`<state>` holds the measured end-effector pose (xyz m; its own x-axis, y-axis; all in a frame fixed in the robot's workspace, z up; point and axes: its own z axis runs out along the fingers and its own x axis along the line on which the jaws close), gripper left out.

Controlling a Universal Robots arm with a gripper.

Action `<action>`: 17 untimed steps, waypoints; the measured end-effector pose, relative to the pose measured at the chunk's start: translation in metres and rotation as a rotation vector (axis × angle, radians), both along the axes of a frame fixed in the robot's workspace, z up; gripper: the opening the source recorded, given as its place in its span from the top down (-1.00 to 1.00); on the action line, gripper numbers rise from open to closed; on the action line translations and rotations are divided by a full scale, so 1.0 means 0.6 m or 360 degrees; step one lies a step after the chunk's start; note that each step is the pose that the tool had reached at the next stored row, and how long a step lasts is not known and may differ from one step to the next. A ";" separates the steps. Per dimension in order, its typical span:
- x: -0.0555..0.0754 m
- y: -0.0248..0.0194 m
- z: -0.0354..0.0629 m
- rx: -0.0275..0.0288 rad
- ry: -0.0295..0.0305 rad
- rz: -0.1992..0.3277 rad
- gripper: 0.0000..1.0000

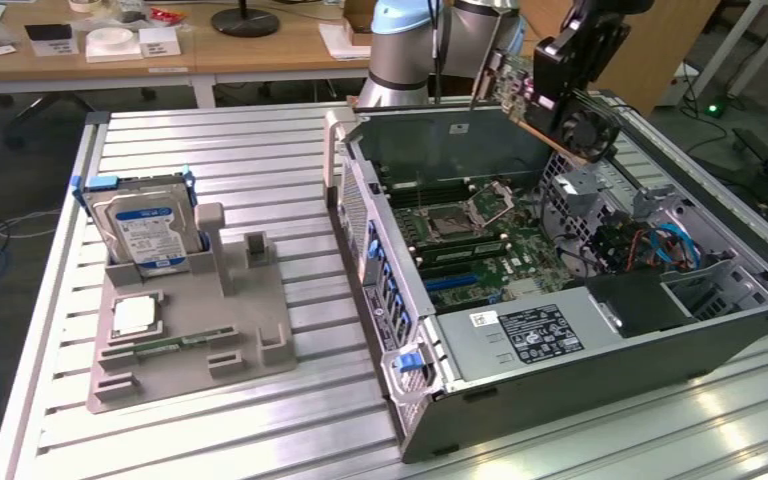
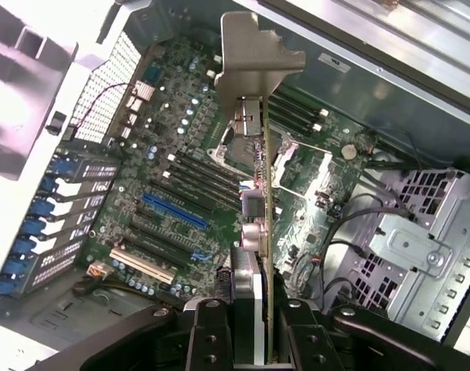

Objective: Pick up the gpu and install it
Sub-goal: 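Insert the gpu into the slot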

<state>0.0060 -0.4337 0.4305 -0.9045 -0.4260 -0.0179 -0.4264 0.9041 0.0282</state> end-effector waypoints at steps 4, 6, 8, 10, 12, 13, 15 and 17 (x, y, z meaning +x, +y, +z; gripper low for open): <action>0.000 0.0000 0.000 -0.00001 0.00000 0.0054 0.44; 0.000 0.0000 0.000 -0.00001 0.00001 0.0089 0.44; 0.000 0.0000 0.000 -0.00002 0.00000 0.0127 0.44; 0.000 0.0000 0.000 -0.00002 0.00000 0.0169 0.44; 0.000 0.0000 0.000 -0.00001 0.00000 0.0216 0.44; 0.000 0.0000 0.000 -0.00001 0.00000 0.0238 0.44; 0.000 0.0000 0.000 -0.00001 0.00001 0.0281 0.44; 0.000 0.0000 0.000 -0.00001 0.00001 0.0323 0.44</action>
<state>0.0060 -0.4337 0.4305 -0.8000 -0.5998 -0.0178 -0.6001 0.7995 0.0282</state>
